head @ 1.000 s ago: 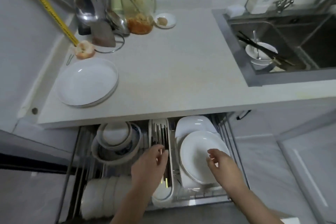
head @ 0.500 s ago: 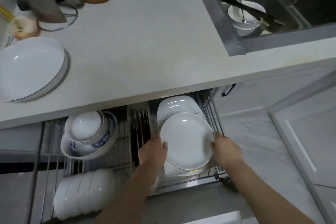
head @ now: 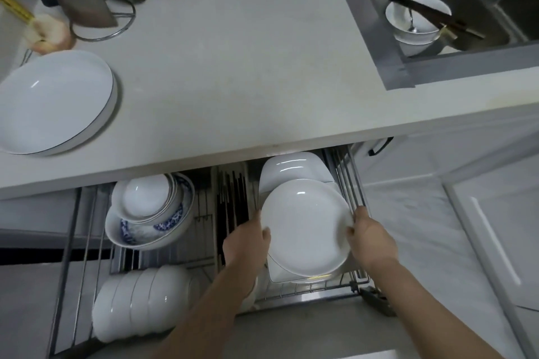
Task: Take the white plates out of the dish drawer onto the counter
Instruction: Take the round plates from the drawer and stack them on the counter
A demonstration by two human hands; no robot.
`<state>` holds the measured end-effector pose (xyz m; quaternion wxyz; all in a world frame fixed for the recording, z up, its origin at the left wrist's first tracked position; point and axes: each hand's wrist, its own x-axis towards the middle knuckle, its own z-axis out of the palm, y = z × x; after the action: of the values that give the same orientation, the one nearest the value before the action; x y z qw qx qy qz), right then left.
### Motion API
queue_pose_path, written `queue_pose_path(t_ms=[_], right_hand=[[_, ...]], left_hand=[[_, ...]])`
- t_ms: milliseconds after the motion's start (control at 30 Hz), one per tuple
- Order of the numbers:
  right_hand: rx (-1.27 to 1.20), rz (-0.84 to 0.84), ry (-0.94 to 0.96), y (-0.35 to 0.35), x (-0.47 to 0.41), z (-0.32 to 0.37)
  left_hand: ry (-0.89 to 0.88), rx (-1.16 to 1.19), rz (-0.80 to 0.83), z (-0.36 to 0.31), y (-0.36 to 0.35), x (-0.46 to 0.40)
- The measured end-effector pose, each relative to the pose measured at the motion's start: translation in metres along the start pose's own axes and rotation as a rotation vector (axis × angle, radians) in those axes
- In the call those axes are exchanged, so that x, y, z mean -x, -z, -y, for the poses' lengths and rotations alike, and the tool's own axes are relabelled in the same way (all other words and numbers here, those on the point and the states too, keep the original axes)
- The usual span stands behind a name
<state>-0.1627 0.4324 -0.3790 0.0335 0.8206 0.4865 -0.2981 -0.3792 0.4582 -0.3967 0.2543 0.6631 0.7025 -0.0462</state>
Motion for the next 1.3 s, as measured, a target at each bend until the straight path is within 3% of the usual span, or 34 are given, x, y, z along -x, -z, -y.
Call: queue_pose_path(t_ms=[500, 700, 1067, 1300], right_hand=[[-0.335, -0.104, 0.265, 0.028, 0.074, 0.045], [-0.4, -0.093, 0.431, 0.044, 0.097, 0.083], [-0.417, -0.185, 0.741, 0.072, 0.104, 0.199], [-0.319, -0.277, 0.82, 0.092, 0.085, 0.298]], left_hand=[[0.129, 0.262, -0.204, 0.05, 0.067, 0.07], [0.166, 0.308, -0.376, 0.076, 0.107, 0.101], [0.183, 0.353, -0.757, 0.125, 0.212, 0.101], [0.313, 0.36, -0.754, 0.171, 0.284, 0.049]])
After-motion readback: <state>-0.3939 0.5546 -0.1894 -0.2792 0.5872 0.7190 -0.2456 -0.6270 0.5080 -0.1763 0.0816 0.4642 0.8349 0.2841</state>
